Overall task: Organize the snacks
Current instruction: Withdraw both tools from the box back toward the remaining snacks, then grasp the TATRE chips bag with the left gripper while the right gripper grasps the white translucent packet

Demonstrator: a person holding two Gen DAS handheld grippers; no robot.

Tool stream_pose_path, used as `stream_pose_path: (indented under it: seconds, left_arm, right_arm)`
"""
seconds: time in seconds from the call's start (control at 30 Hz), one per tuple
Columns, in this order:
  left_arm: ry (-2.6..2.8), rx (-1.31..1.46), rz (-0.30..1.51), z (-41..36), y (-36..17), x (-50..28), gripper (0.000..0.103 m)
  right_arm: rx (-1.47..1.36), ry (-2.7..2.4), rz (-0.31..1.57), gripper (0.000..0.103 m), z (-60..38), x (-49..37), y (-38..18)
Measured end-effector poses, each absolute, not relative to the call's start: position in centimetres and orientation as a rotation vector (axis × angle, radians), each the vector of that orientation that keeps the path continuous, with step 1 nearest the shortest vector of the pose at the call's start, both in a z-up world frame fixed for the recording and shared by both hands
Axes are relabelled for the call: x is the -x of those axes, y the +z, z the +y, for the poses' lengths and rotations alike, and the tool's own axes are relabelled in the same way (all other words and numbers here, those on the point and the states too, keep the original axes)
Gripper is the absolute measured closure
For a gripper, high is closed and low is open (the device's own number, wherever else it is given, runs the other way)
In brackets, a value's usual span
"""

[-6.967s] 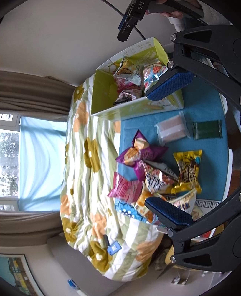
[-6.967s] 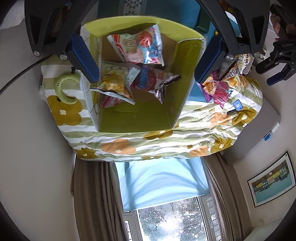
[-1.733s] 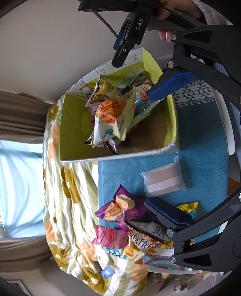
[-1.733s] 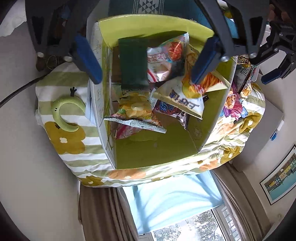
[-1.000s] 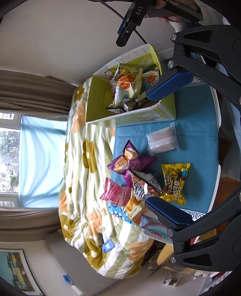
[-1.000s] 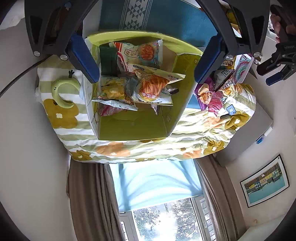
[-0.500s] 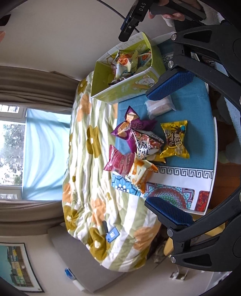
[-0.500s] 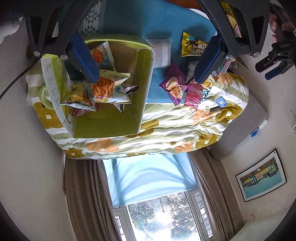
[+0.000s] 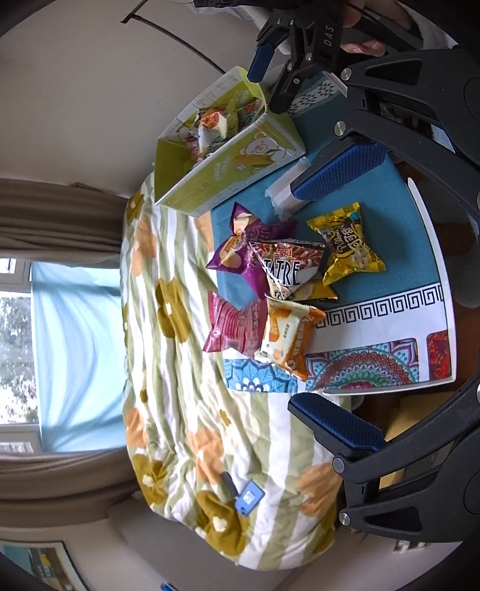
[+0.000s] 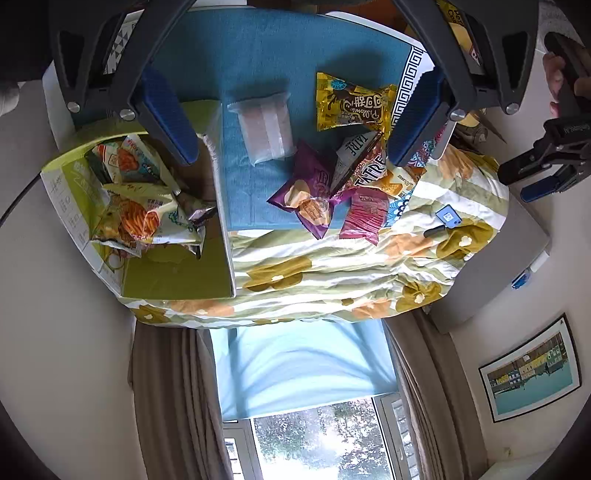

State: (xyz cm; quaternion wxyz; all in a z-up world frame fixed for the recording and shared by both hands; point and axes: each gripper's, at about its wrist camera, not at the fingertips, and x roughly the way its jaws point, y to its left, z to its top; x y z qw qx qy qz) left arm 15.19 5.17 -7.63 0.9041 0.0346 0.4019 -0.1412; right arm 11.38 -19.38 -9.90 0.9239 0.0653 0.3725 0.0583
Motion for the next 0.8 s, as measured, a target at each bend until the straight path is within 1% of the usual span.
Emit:
stream_pose_path:
  seconds: [0.33,0.5,0.6,0.8]
  left_arm:
    - [-0.455,-0.14,0.931,2.7,-13.9,-21.3,0.0]
    - [-0.481,-0.163,0.975,0.8,-17.3,-23.2,0.0]
    - [-0.5,-0.157,1.004,0.1,-19.0,-24.0,0.0]
    - [-0.497,-0.2,1.032,-1.8,-21.3,-25.0,0.0]
  right_arm:
    - [-0.079,-0.019,0.815,0.001,-15.8,-12.7,-16.1]
    - [0.029,-0.022,0.81,0.001,-14.6,-14.2,-19.8]
    - [0.068,-0.006,0.845,0.001,-14.2,-15.6,-22.4]
    - [-0.001,-0.041,0.867,0.001,-15.2,-17.9,-25.5]
